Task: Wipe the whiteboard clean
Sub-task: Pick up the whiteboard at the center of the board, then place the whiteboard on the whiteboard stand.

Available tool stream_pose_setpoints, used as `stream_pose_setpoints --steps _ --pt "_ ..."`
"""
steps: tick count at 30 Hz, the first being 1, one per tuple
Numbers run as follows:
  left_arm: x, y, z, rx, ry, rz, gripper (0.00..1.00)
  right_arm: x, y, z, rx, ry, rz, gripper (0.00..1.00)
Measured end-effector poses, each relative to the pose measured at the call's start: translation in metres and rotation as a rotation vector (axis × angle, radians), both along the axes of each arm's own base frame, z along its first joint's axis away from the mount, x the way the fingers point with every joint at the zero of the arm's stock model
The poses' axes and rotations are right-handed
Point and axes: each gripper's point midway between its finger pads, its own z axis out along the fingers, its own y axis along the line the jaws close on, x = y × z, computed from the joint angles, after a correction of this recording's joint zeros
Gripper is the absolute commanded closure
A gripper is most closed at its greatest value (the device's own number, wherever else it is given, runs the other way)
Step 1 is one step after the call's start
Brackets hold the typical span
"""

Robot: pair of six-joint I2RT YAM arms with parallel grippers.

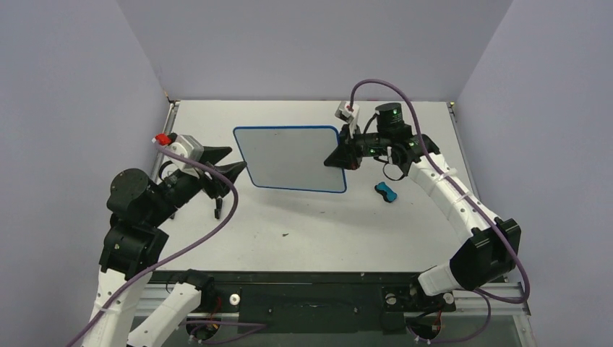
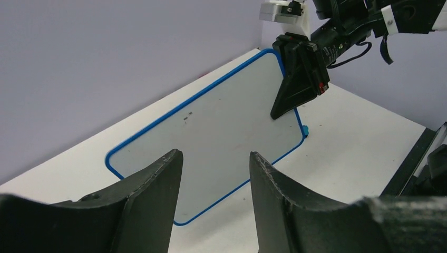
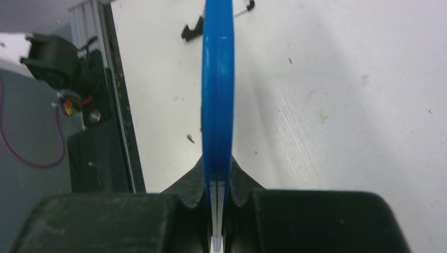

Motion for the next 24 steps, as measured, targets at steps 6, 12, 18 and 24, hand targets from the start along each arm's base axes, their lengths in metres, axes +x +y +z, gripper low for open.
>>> stream_pose_setpoints --steps 6,12,18,24 --pt "-0.005 0.010 0.008 -0.051 -0.002 0.059 0.48 -0.003 0.043 0.033 0.130 0.100 -0.035 1.00" --pt "-0.013 0.018 0.019 -0.116 -0.017 0.093 0.46 -0.001 0.098 0.072 0.194 0.135 0.033 1.00" --pt "-0.032 0.030 0.044 -0.185 -0.104 0.119 0.43 -0.002 0.168 0.094 0.238 0.113 0.142 1.00" --pt "-0.048 0.043 0.055 -0.218 -0.165 0.156 0.43 0.006 0.239 0.069 0.282 0.186 0.188 1.00"
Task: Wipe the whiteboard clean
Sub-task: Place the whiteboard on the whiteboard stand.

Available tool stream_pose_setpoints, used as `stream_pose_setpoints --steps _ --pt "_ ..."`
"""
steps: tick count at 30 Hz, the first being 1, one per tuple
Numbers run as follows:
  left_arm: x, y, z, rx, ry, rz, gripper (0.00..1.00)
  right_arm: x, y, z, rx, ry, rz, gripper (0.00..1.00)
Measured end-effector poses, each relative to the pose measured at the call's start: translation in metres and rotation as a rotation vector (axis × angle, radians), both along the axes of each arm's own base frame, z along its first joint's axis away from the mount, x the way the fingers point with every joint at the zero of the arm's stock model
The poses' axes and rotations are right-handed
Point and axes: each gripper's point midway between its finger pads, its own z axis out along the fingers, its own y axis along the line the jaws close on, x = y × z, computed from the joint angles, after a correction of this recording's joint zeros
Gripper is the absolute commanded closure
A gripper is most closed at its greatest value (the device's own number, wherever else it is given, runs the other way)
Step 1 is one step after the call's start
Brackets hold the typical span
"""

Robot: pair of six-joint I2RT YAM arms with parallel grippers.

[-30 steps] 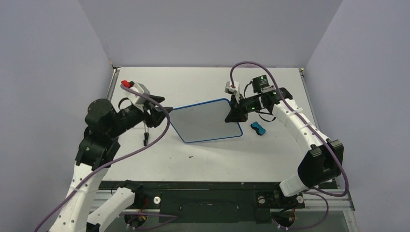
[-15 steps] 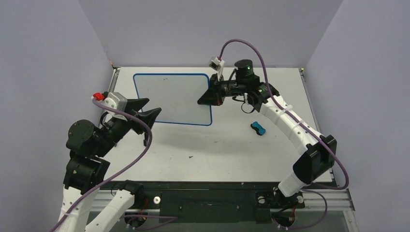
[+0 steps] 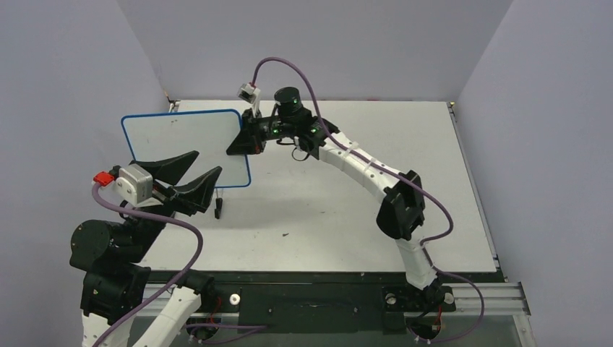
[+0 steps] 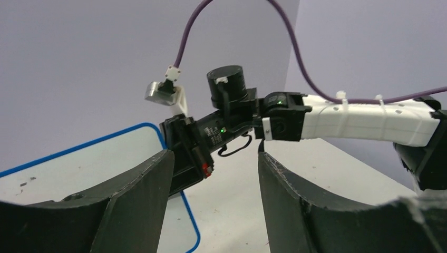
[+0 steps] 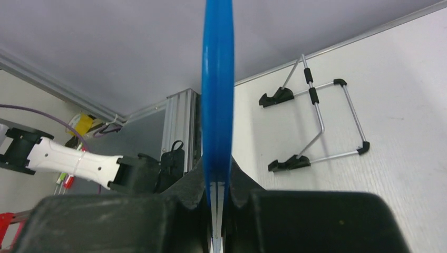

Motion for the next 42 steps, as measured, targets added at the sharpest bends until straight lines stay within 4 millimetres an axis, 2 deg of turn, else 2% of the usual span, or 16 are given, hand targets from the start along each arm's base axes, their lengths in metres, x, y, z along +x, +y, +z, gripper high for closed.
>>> stream_pose_setpoints --steps 5,10,17,19,27,34,40,42 --pt "0.004 0.005 -0.007 0.015 0.023 0.035 0.43 0.019 0.046 -0.039 0.018 0.071 -0.006 1.00" --pt "0.008 0.009 -0.014 0.036 0.040 0.062 0.43 0.039 0.074 -0.080 0.015 0.092 -0.040 1.00" --pt "0.016 0.011 -0.025 0.076 0.074 0.089 0.42 0.050 0.091 -0.137 -0.023 0.116 -0.058 1.00" --pt "0.019 0.010 -0.028 0.086 0.081 0.092 0.42 0.051 0.092 -0.148 -0.034 0.130 -0.059 1.00" --pt "0.030 0.008 -0.040 0.127 0.111 0.099 0.42 0.048 0.094 -0.166 -0.030 0.151 -0.046 1.00" --pt "0.031 0.008 -0.044 0.138 0.122 0.099 0.42 0.044 0.093 -0.175 -0.026 0.158 -0.028 1.00" --pt "0.032 0.007 -0.046 0.142 0.128 0.097 0.42 0.035 0.091 -0.195 -0.024 0.178 0.003 1.00" --pt "0.032 0.007 -0.047 0.143 0.130 0.097 0.42 0.035 0.091 -0.195 -0.012 0.171 0.007 1.00"
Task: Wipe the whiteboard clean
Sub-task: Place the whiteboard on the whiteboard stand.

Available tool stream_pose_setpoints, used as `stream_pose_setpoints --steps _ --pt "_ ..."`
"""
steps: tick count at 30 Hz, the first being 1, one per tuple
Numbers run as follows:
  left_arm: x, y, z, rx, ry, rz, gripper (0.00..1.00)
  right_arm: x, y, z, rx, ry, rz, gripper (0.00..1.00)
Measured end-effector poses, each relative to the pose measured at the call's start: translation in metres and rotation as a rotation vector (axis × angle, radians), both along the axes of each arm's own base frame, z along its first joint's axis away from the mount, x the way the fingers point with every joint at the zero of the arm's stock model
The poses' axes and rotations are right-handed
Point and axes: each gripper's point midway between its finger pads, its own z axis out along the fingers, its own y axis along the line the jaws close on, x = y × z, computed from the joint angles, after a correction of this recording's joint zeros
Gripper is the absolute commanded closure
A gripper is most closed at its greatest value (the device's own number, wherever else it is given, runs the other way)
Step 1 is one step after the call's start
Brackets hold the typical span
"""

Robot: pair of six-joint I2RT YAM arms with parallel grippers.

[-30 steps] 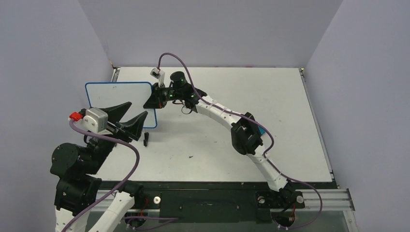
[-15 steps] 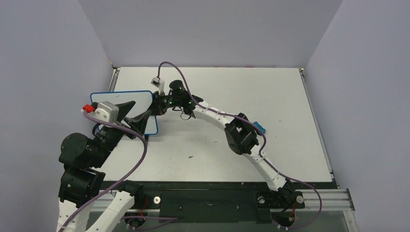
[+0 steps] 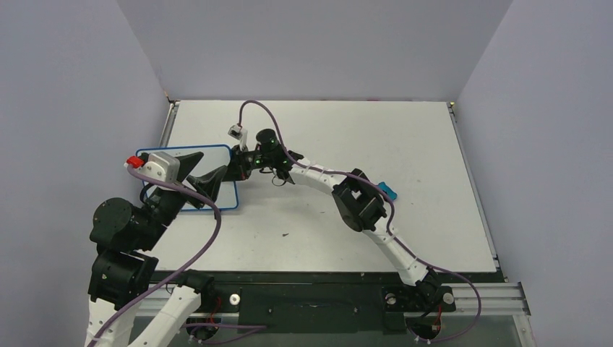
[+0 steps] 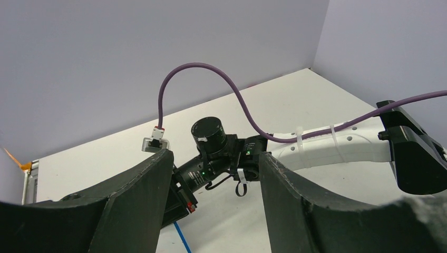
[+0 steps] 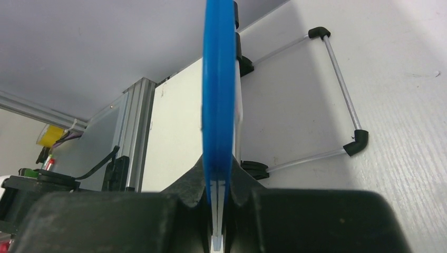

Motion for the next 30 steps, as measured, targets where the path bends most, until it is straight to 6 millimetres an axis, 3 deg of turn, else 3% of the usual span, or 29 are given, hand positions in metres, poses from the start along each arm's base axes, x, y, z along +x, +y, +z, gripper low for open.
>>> stream_pose_setpoints --steps 7,18,21,30 --pt "0.000 0.000 0.000 0.000 0.001 0.000 0.42 -0.003 0.001 0.002 0.030 -0.029 0.022 0.88" --pt "0.000 -0.001 -0.004 0.004 0.011 -0.004 0.42 0.002 -0.006 -0.010 0.028 -0.092 0.037 0.82" --pt "0.000 -0.001 -0.004 0.003 0.011 -0.008 0.42 0.006 -0.009 -0.015 0.016 -0.109 0.037 0.75" --pt "-0.001 -0.002 -0.004 0.002 0.012 -0.011 0.42 0.008 -0.016 -0.029 -0.022 -0.134 0.047 0.40"
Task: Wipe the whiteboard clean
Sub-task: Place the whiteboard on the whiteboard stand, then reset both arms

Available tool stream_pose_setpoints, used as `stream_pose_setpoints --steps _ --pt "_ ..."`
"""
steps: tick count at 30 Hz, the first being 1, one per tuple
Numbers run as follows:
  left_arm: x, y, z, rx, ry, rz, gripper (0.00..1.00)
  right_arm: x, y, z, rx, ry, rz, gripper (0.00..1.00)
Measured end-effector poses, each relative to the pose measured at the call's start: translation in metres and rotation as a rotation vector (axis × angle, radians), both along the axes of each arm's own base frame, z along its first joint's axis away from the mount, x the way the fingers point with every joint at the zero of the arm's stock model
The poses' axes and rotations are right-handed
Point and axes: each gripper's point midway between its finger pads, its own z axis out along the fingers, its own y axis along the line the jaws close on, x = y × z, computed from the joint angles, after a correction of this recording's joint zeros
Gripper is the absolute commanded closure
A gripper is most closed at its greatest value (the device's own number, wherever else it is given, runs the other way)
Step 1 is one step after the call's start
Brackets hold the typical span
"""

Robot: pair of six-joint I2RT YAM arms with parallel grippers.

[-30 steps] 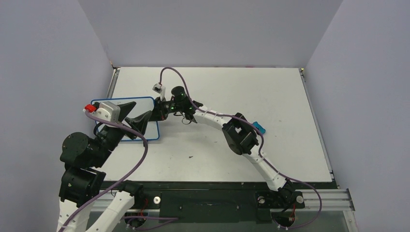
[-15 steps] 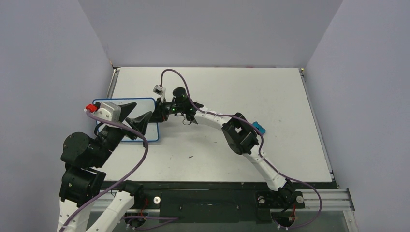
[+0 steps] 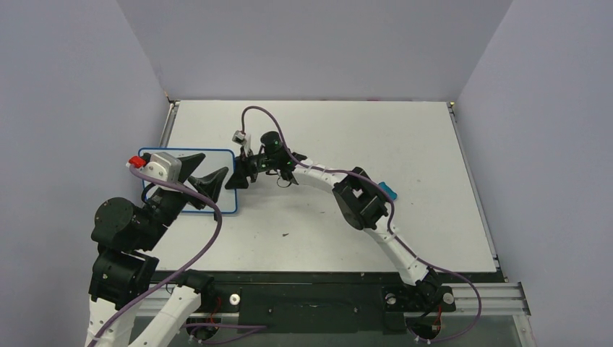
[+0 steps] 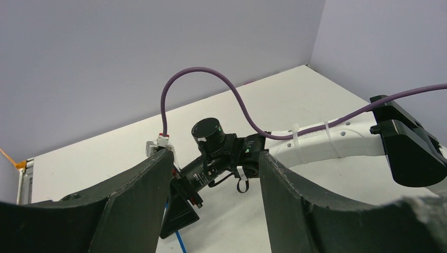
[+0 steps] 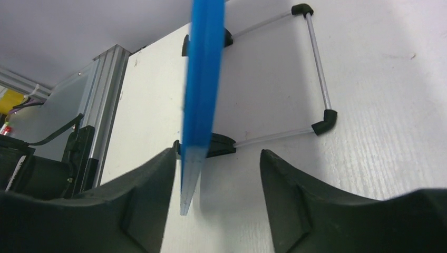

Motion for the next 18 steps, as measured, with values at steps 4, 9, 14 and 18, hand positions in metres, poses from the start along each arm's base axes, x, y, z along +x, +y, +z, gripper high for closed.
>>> stream_pose_setpoints --steps 4,9,14,18 --pt "0.001 -0.001 -0.003 0.000 0.007 -0.002 0.42 -0.001 -0.006 -0.011 -0.022 0.018 0.007 0.28" --pt "0.001 -0.002 -0.005 -0.003 0.015 -0.009 0.42 -0.006 -0.013 -0.017 -0.040 0.049 0.022 0.21" --pt "0.000 -0.005 -0.005 -0.017 0.023 -0.023 0.42 -0.010 -0.022 0.005 -0.040 0.055 0.017 0.19" --pt "-0.001 -0.007 -0.004 -0.030 0.025 -0.033 0.42 -0.013 -0.040 0.036 -0.044 0.012 0.010 0.19"
